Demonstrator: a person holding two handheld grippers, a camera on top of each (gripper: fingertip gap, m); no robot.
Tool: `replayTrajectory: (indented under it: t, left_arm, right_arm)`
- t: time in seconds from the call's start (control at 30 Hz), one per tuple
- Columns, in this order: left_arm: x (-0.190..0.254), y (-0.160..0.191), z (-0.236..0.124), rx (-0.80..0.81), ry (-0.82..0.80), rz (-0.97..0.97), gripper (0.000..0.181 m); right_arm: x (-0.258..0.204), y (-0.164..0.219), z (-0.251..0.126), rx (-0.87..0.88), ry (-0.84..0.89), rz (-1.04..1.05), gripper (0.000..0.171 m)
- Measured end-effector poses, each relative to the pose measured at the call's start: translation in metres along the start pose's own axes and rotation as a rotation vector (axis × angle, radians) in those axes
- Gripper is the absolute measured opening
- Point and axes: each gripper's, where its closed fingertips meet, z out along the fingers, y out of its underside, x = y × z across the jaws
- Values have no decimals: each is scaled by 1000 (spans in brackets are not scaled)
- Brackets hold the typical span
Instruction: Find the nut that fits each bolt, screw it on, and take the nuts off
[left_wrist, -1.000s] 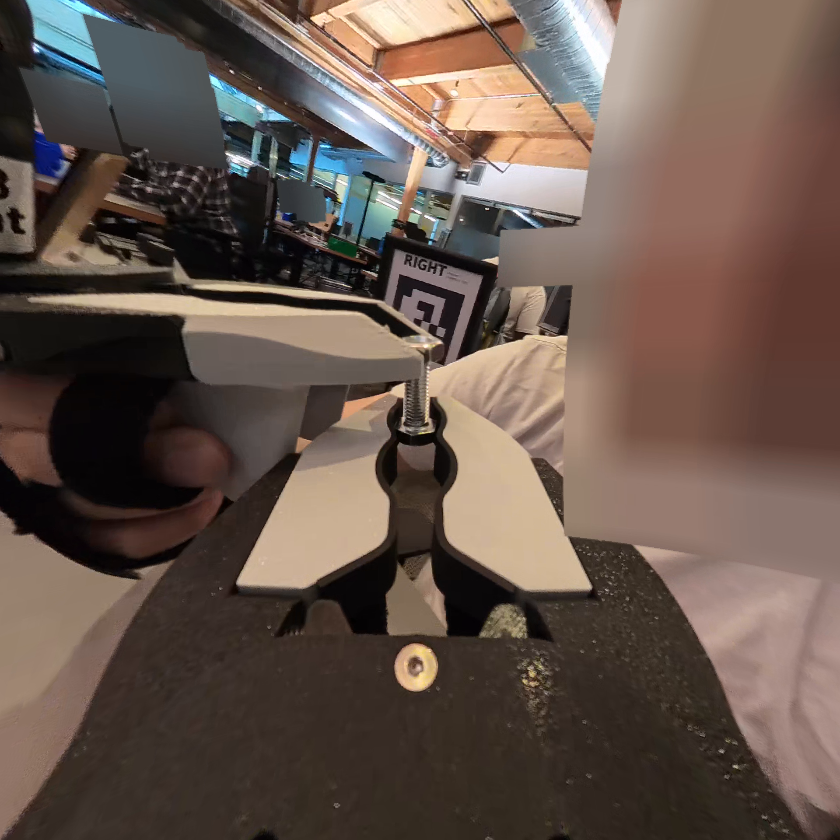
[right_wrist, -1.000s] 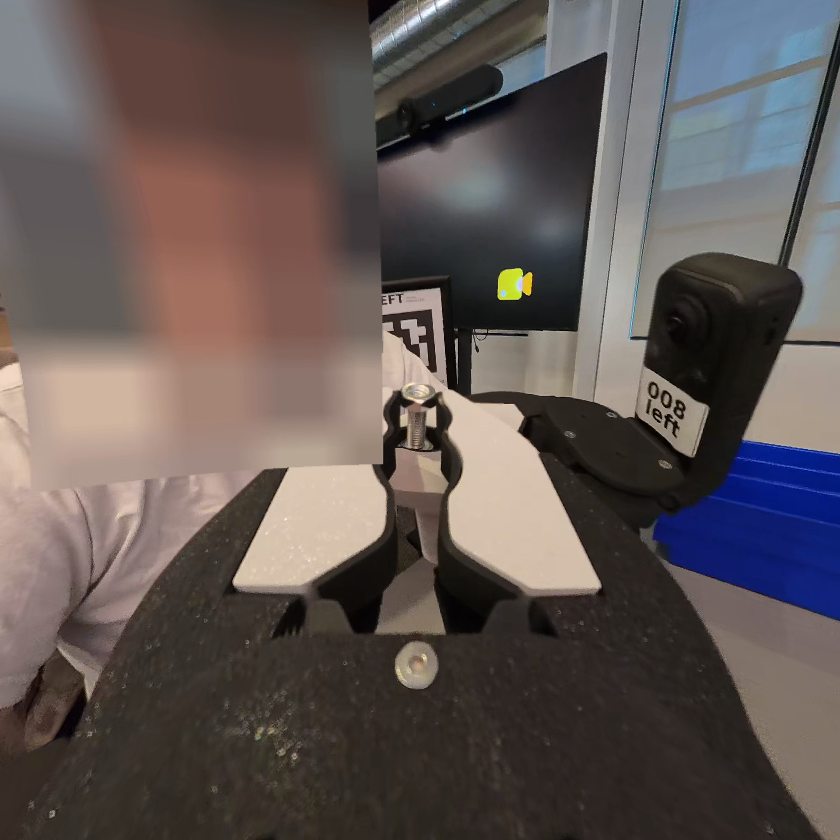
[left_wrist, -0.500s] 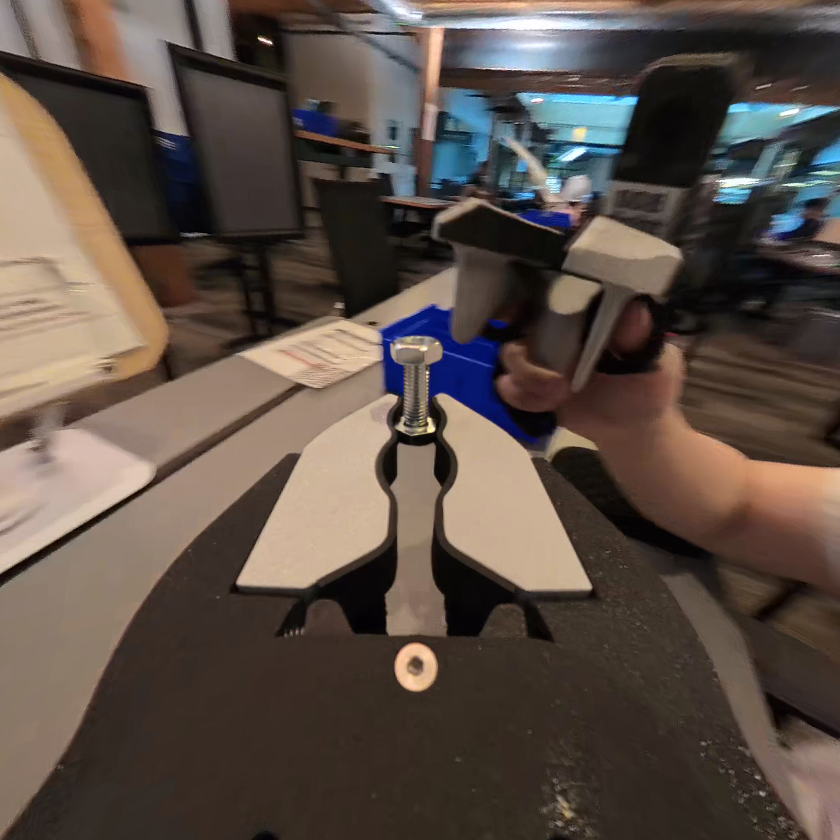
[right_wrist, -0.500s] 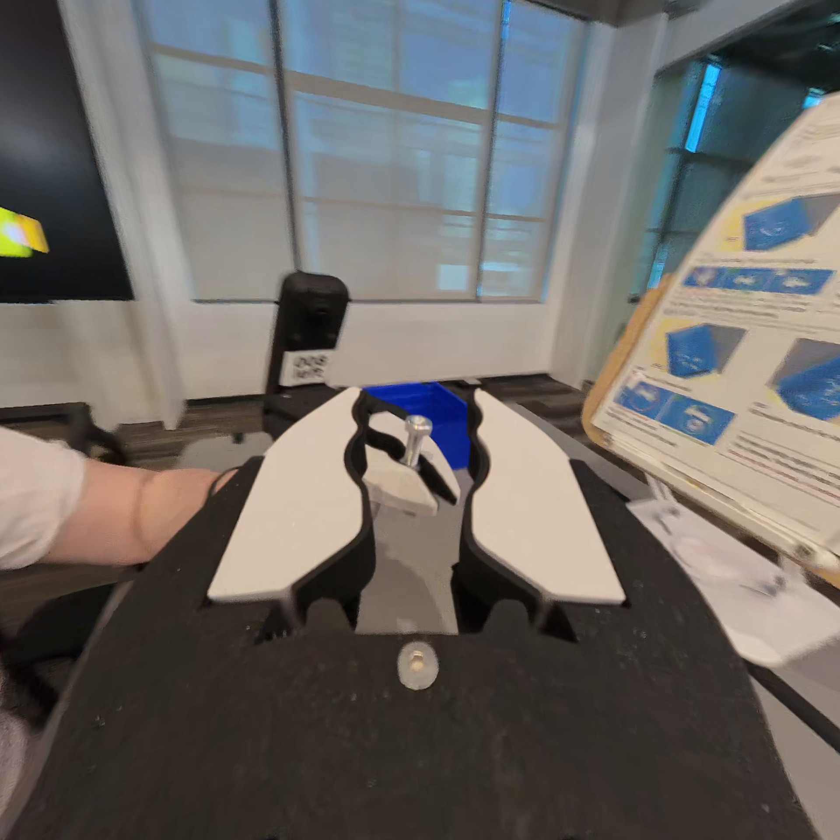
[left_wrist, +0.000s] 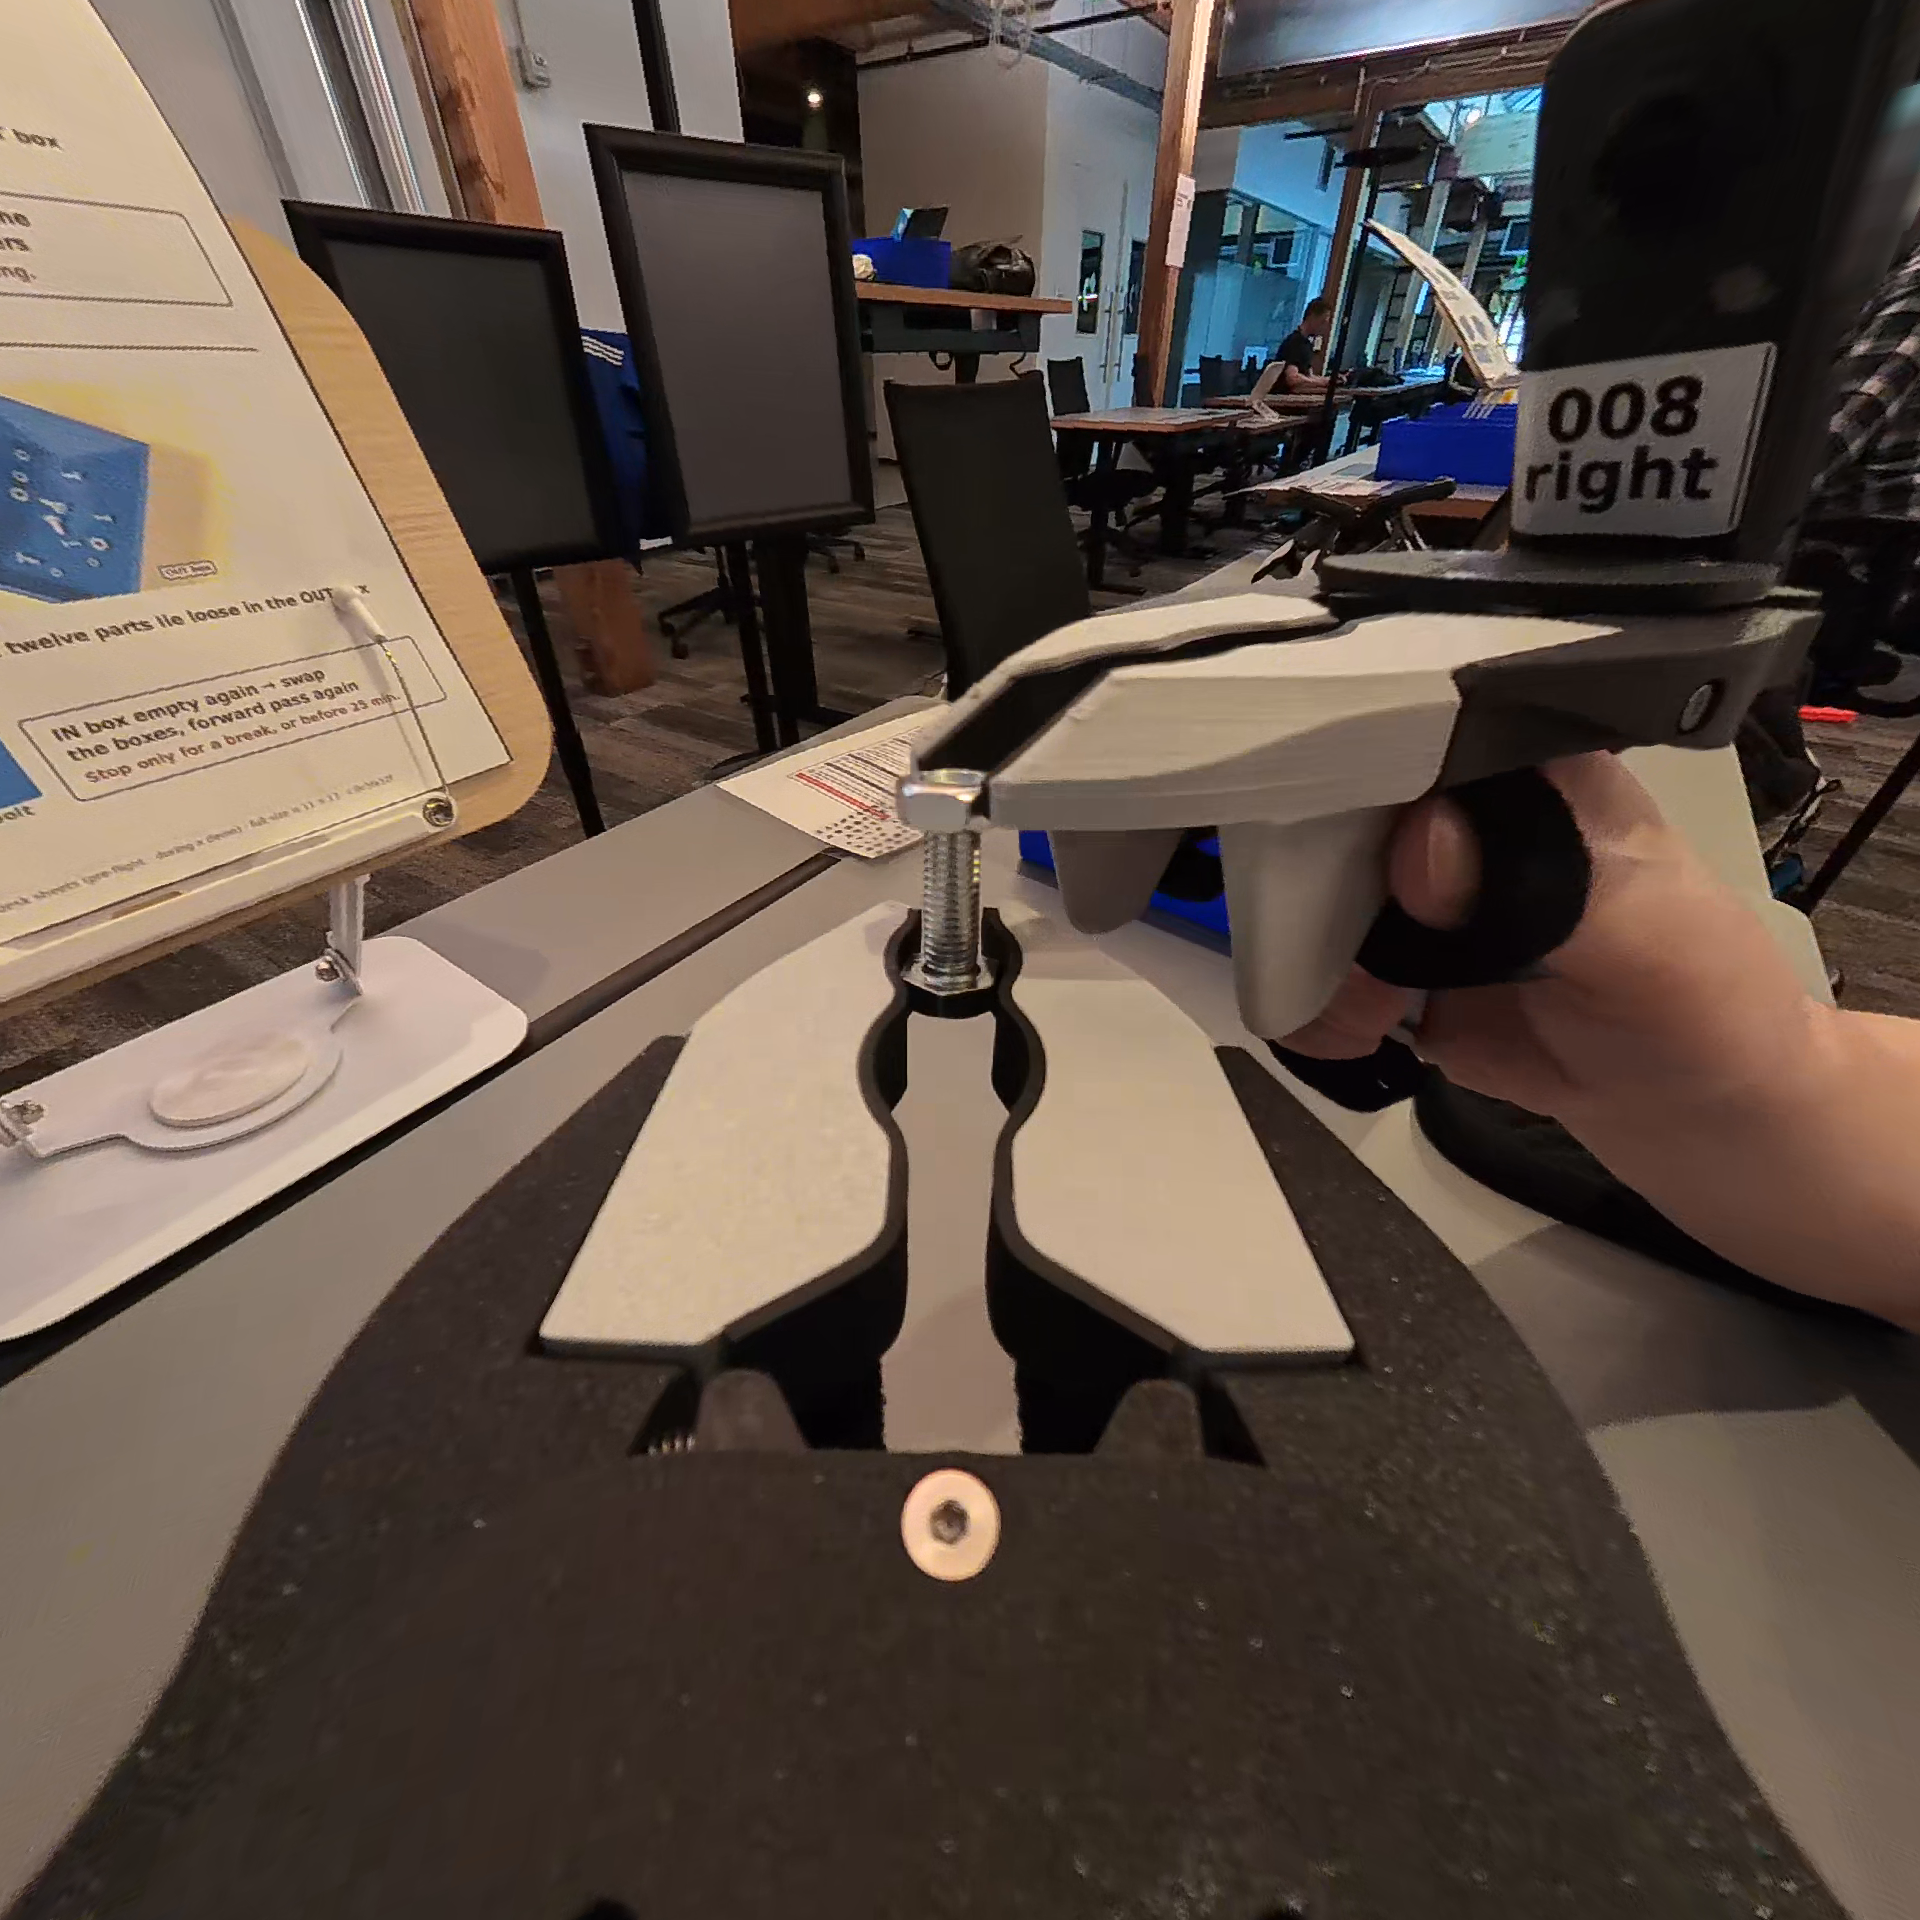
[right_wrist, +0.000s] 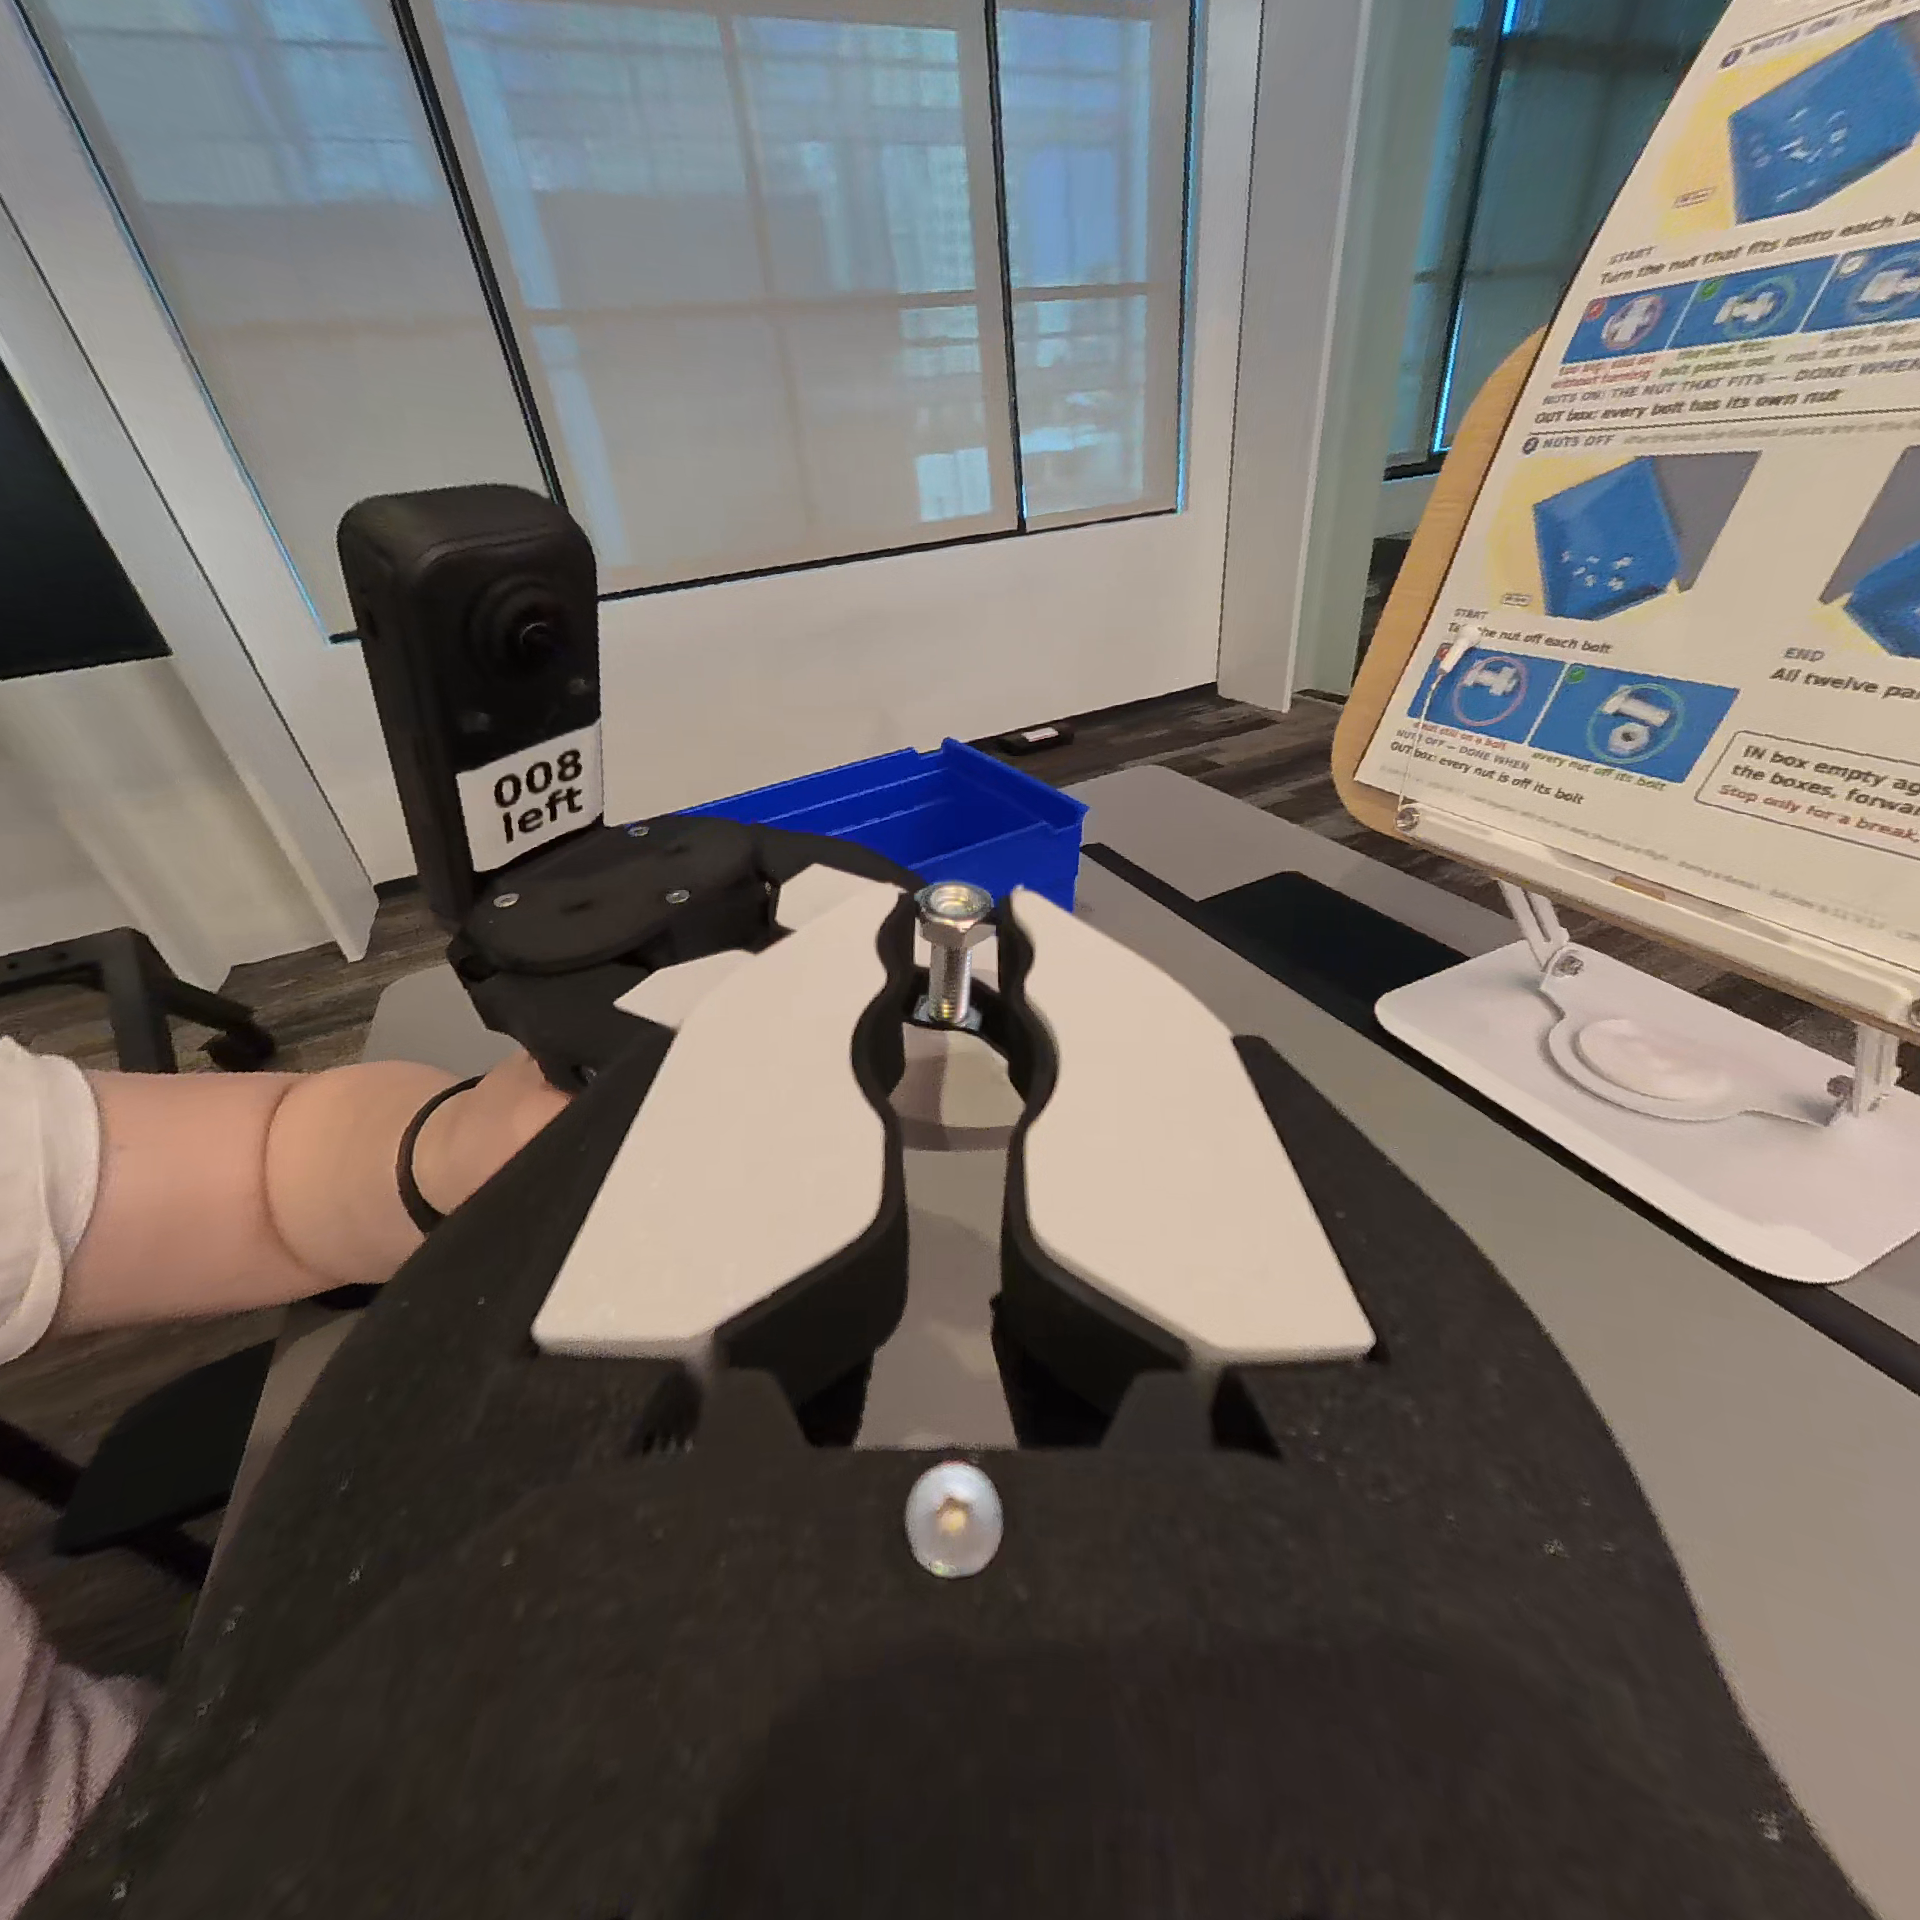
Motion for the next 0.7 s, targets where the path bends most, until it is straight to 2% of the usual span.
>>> replayTrajectory:
  t: [0.17, 0.47, 0.7]
  left_arm:
    - [10, -5, -1, 7, 83, 0, 10]
    - [79, -21, -26, 3, 664, -114, 10]
    - [104, -21, -42, -11, 916, -210, 10]
  right_arm:
    - [-6, -5, -5, -14, -107, -13, 13]
    - [-48, -18, -41, 63, -636, -61, 13]
    - [-65, -15, -53, 92, -806, -46, 13]
